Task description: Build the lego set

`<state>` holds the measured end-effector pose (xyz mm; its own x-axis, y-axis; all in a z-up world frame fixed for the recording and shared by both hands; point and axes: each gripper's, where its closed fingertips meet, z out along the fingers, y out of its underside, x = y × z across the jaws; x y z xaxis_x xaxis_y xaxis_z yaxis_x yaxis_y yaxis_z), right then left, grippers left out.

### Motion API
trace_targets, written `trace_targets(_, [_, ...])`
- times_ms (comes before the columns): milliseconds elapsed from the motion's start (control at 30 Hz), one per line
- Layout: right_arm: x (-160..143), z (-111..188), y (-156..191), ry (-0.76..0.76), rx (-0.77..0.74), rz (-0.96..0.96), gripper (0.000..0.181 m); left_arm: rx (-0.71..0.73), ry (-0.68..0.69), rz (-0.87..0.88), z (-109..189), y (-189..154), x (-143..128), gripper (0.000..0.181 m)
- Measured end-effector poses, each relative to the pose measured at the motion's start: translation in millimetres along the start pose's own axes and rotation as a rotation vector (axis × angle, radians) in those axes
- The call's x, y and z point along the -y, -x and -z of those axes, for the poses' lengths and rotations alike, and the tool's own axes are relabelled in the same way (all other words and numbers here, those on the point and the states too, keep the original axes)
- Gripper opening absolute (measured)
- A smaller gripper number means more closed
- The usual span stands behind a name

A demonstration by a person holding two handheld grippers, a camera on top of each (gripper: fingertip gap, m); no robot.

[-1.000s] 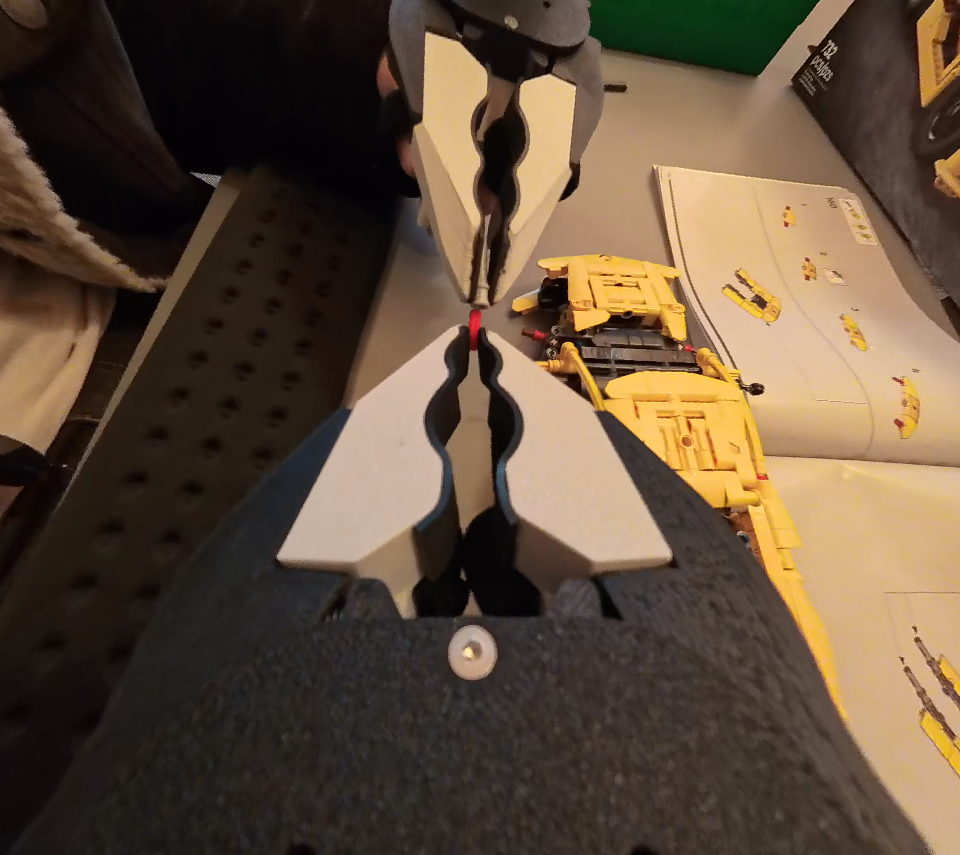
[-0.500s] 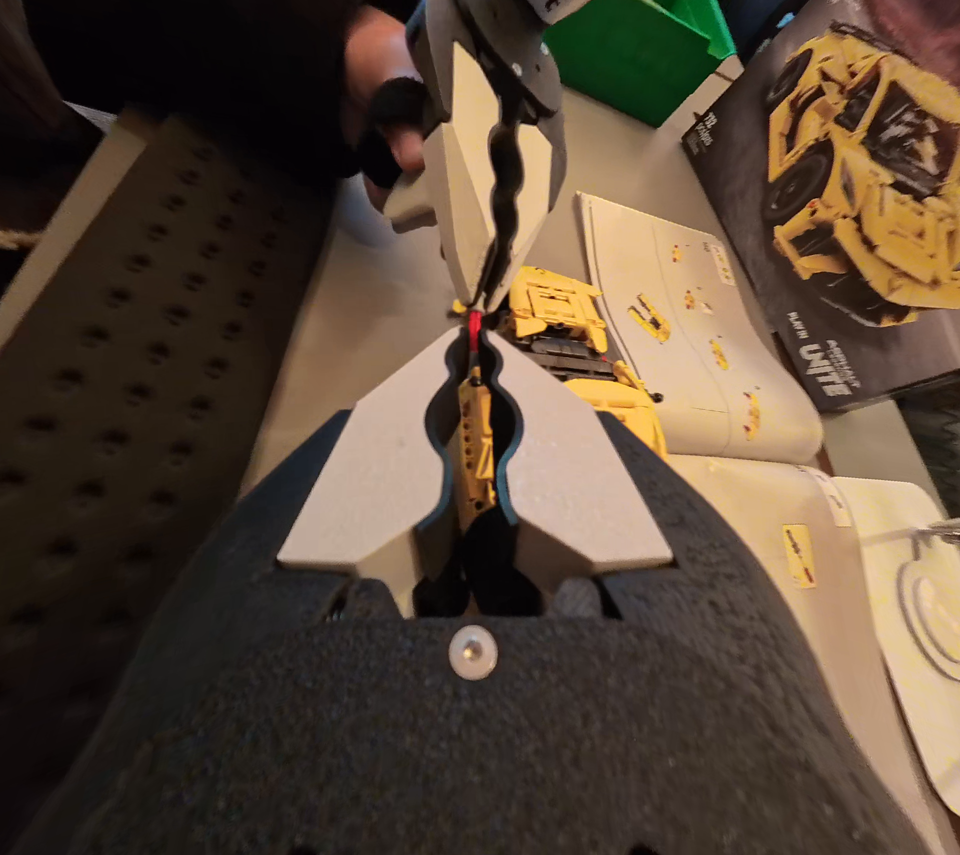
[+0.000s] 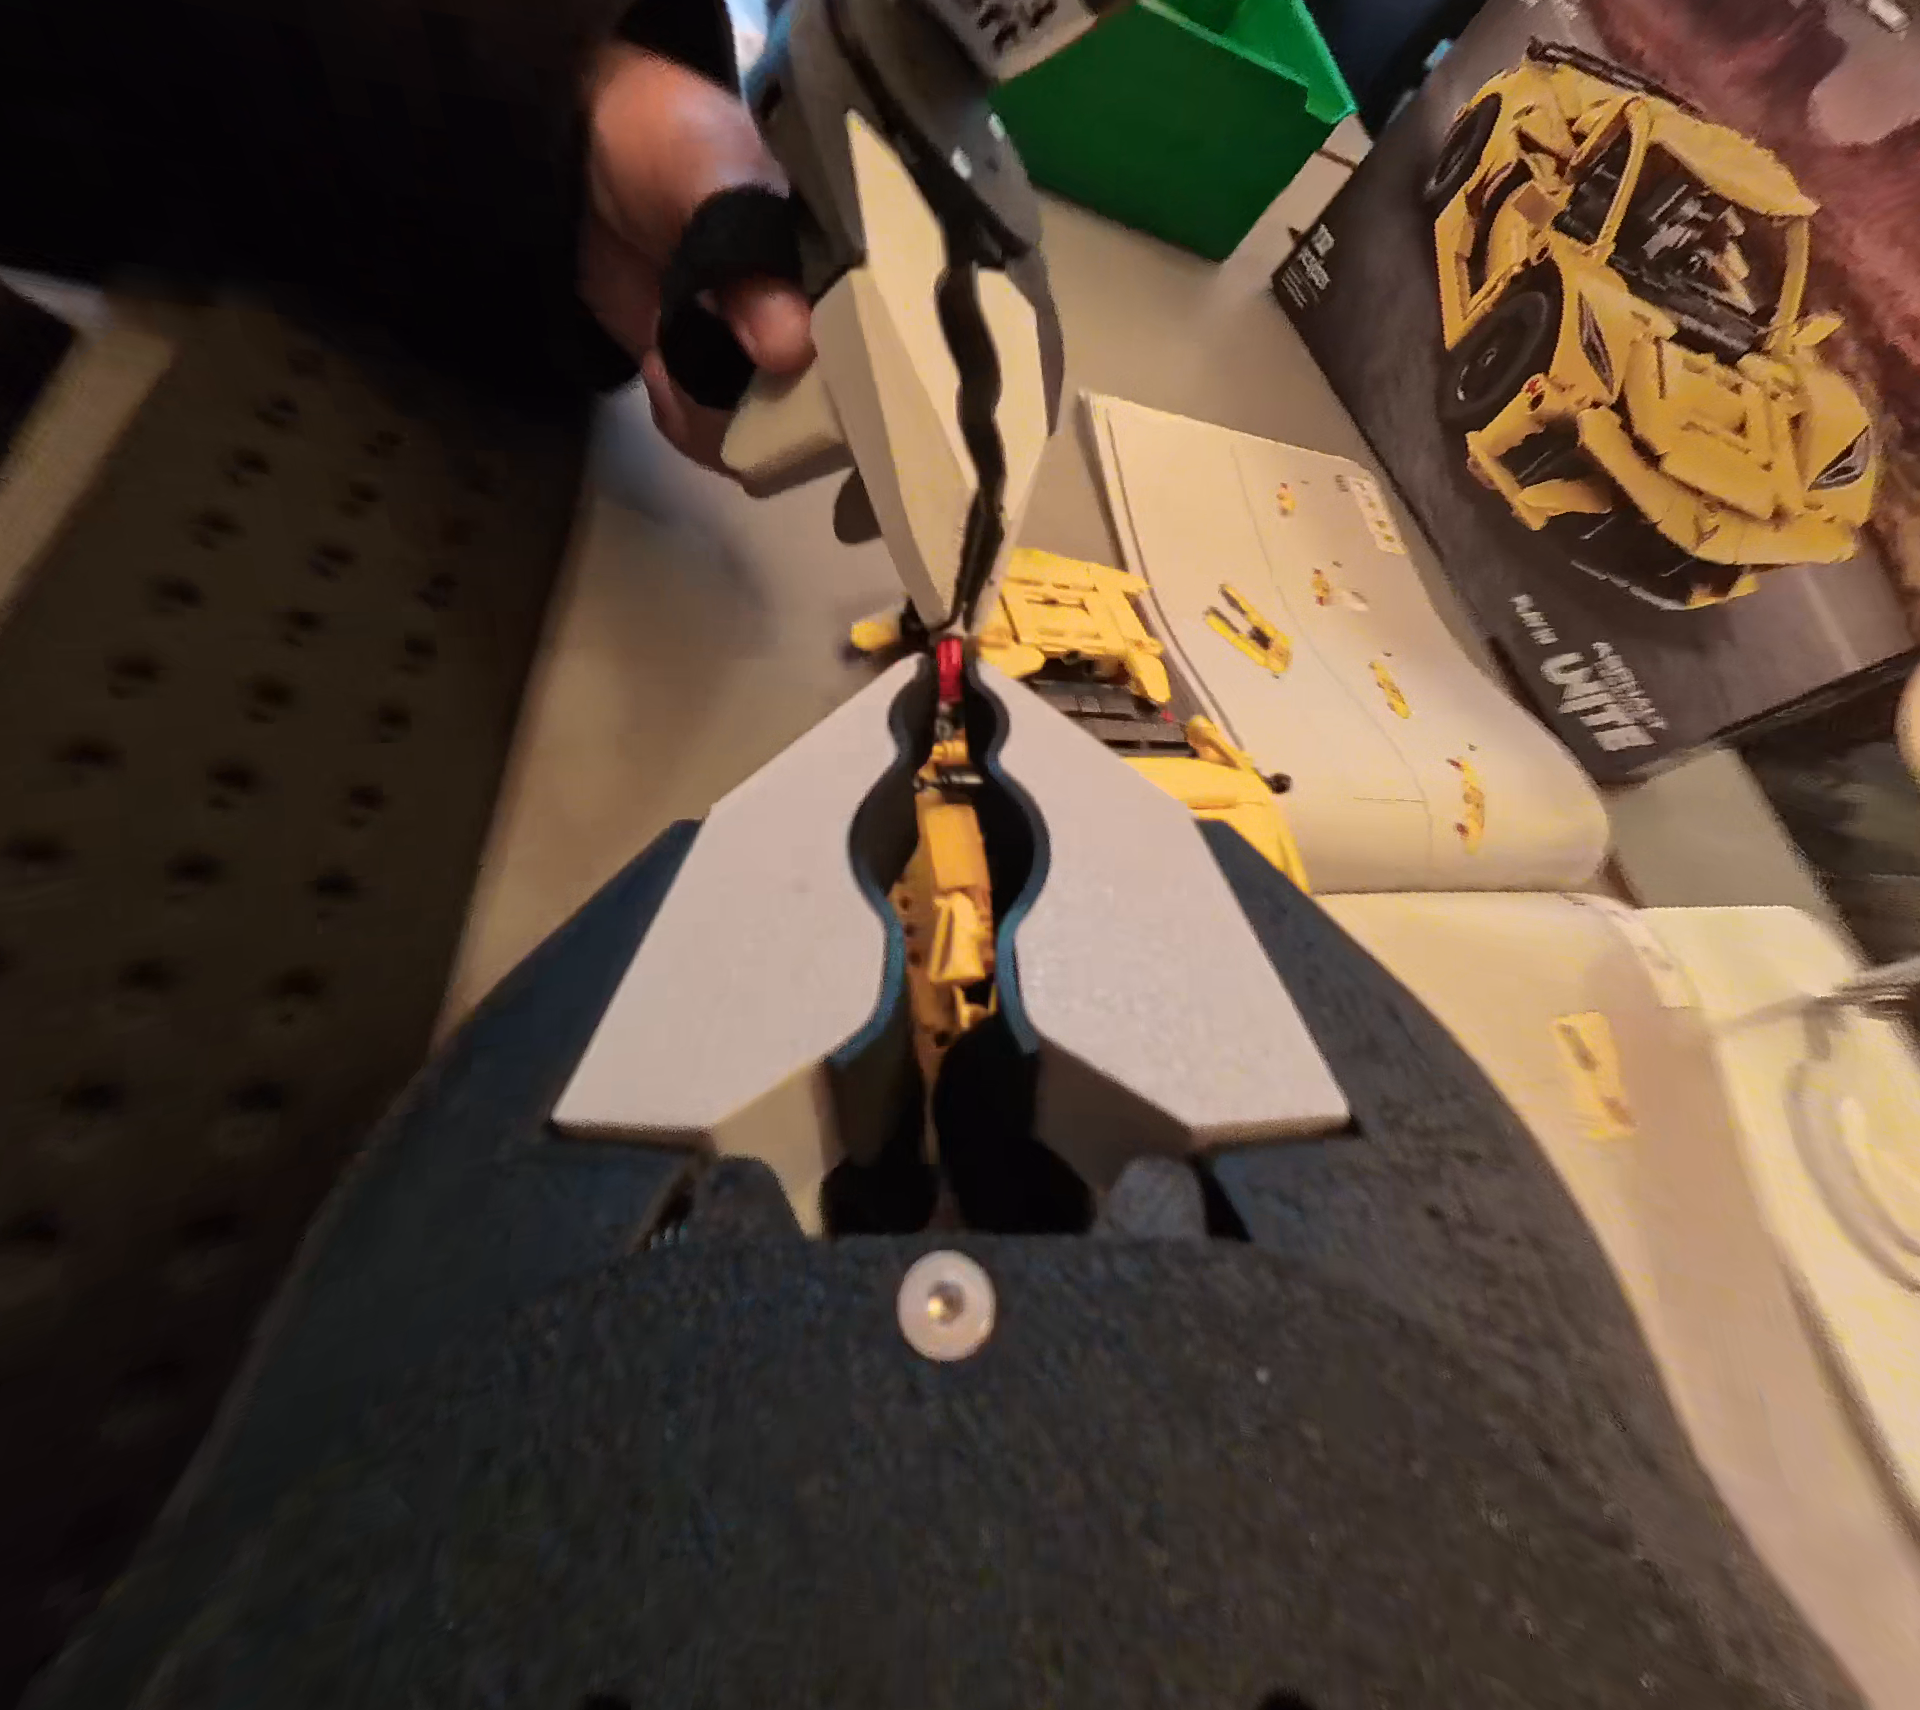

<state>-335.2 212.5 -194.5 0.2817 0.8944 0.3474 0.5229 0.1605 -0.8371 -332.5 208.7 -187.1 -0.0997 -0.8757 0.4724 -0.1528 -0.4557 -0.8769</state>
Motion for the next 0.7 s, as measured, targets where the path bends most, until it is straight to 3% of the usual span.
trace_targets(133, [11.6, 8.5, -3.8, -0.146, 0.124, -0.265, 0.019, -0.03, -0.112, -0.06, 8.7, -11.7, 21.2, 0.005])
trace_targets(233, [25.8, 12.3, -1.9, -0.27, 0.232, -0.413, 0.015, -0.054, -0.154, -0.079, 13.6, -18.3, 28.3, 0.005])
trace_targets(500, [33.0, 13.2, 3.0, -0.307, 0.269, -0.419, 0.004, -0.081, -0.104, -0.114, 7.3, -26.6, 19.9, 0.005])
trace_targets(700, [29.2, 11.9, 2.7, -0.282, 0.245, -0.388, 0.008, -0.073, -0.106, -0.121, 6.6, -25.8, 20.3, 0.005])
